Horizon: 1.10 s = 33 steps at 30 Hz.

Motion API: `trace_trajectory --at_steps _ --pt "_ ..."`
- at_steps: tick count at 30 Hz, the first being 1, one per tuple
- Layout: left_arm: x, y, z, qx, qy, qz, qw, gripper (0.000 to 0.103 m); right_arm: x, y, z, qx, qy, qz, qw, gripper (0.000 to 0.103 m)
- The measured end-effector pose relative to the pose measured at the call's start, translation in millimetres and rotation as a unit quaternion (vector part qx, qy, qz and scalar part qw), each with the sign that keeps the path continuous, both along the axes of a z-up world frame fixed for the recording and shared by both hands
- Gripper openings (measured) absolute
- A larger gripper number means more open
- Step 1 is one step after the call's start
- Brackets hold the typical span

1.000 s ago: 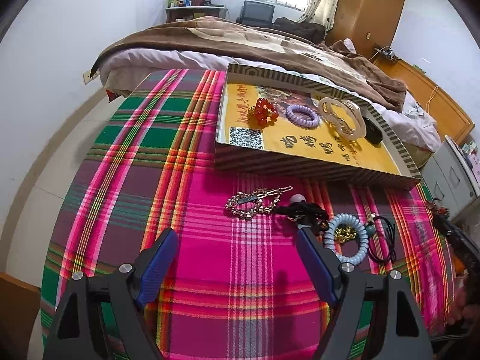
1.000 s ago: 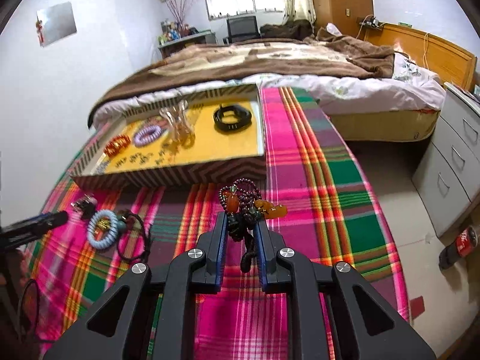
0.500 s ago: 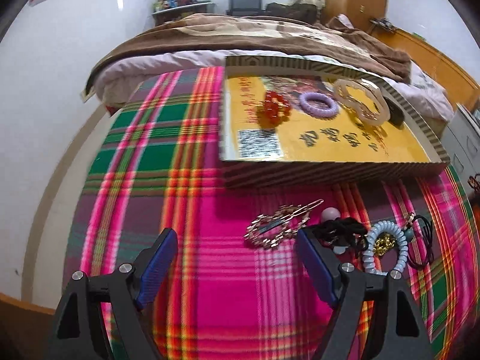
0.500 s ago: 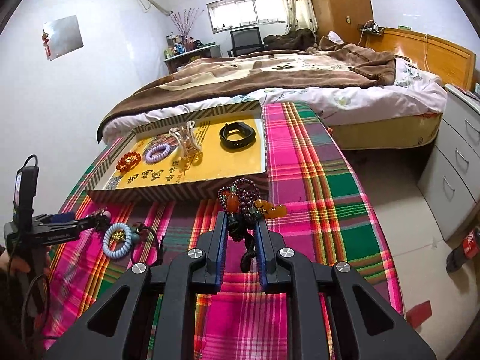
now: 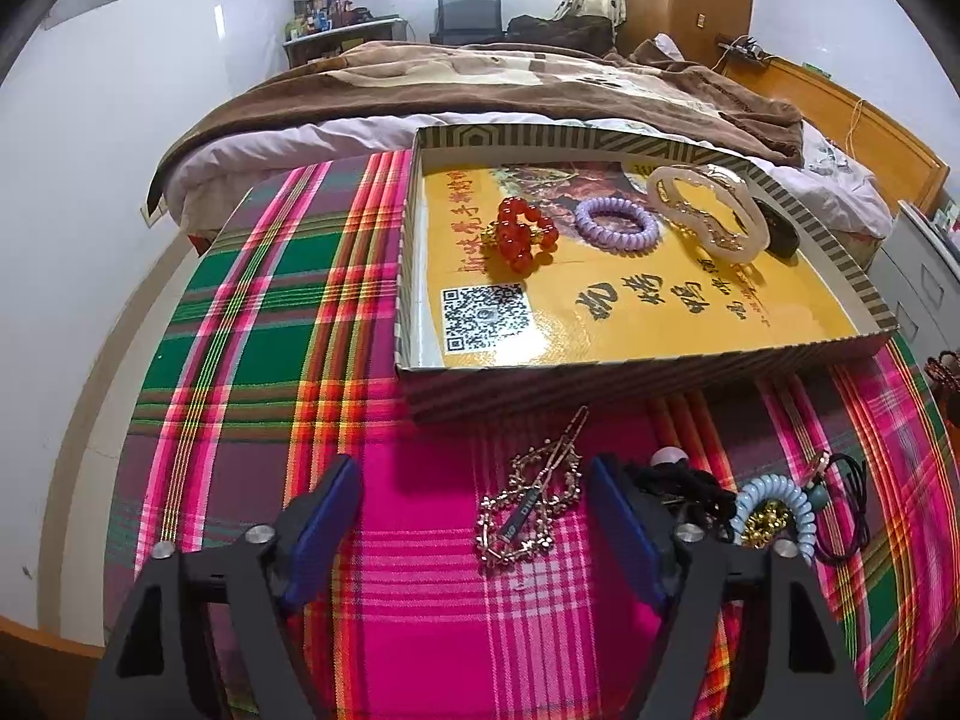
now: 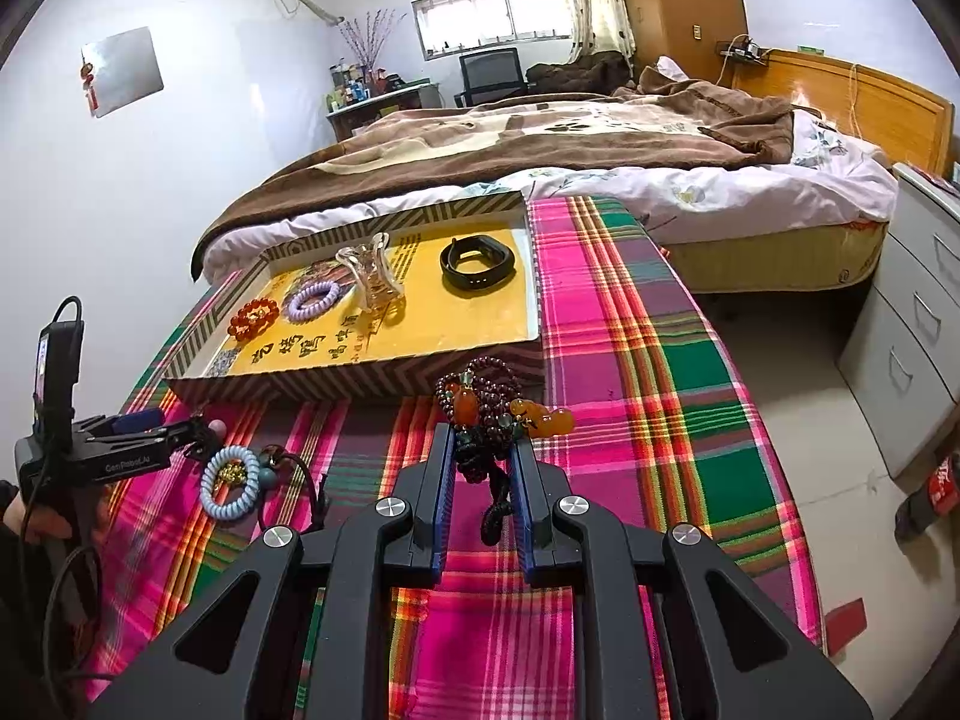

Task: Organize jewelry
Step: 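Grasp the gold ornate hair pin with the left gripper while the right gripper holds the bead bracelet, then carry the hair pin and bead bracelet with both grippers over the yellow tray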

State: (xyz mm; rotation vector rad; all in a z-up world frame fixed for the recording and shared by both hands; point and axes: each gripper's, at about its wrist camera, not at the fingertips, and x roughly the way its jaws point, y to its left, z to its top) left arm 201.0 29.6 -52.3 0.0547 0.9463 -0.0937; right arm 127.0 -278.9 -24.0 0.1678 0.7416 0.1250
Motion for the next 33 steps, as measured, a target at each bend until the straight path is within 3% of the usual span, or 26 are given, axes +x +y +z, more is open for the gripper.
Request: trace_trajectory --at_steps 7,9,13,33 --pt "-2 0 3 0.0 -0.003 0.0 1.0 0.05 1 0 0 0.0 0.0 -0.001 1.0 0.018" --pt "-3 1 4 0.0 -0.003 0.002 1.0 0.037 1 1 0 0.0 -0.001 -0.001 1.0 0.018" --pt "-5 3 5 -0.005 -0.003 0.005 1.0 0.027 0 2 1 -0.002 -0.004 0.0 1.0 0.018" --pt "-23 8 20 -0.017 -0.018 0.008 0.9997 0.026 -4 9 11 -0.004 -0.014 0.008 1.0 0.018"
